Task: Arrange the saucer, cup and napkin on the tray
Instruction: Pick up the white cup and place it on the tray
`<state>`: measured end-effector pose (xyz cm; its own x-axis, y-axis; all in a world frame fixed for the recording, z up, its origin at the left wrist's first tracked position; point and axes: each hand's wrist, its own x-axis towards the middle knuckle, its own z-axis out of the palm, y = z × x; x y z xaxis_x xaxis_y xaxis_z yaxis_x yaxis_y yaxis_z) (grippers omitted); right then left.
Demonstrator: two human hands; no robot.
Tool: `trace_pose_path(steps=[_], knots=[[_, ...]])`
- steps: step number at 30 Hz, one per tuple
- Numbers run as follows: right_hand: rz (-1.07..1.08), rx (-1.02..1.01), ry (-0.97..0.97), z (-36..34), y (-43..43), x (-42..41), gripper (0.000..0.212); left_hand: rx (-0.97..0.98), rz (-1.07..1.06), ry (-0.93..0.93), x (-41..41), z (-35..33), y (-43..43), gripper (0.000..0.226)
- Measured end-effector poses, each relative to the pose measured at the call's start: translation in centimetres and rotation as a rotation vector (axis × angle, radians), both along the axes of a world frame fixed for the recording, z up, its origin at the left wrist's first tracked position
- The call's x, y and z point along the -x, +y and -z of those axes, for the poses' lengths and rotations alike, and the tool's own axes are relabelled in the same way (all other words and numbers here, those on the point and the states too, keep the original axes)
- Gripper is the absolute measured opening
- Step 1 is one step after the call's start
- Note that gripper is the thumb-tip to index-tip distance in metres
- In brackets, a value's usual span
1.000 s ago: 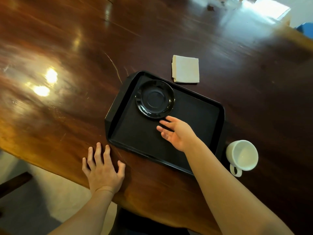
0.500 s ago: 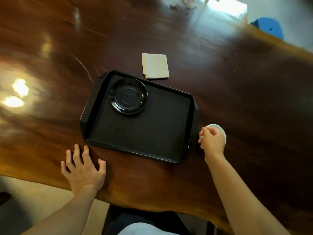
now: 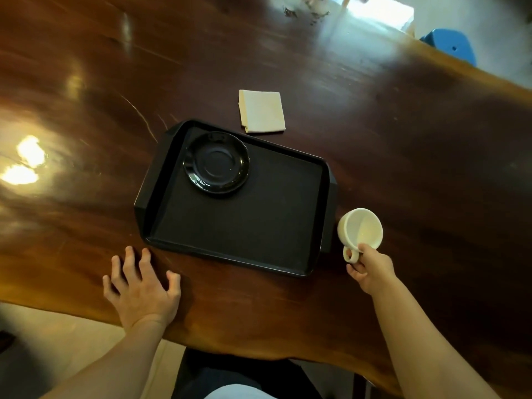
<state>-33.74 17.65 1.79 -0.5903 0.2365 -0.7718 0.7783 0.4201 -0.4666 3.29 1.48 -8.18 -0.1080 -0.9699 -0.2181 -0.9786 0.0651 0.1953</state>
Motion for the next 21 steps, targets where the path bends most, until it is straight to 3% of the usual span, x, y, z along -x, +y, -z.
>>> trace_pose_path(steps=[5, 13, 21], knots=[[0.035, 0.044, 0.015, -0.6, -0.5, -0.4, 0.037, 0.0, 0.001, 0.014, 0.1, -0.3, 0.0, 0.071], [-0.02, 0.305, 0.096, -3.2, -6.2, -1.5, 0.015, -0.006, 0.003, 0.016, 0.1, -0.5, 0.0, 0.071], [-0.192, 0.206, 0.049, -1.6, -12.1, -3.8, 0.021, 0.004, 0.002, 0.024, 0.0, -0.3, -0.1, 0.07]])
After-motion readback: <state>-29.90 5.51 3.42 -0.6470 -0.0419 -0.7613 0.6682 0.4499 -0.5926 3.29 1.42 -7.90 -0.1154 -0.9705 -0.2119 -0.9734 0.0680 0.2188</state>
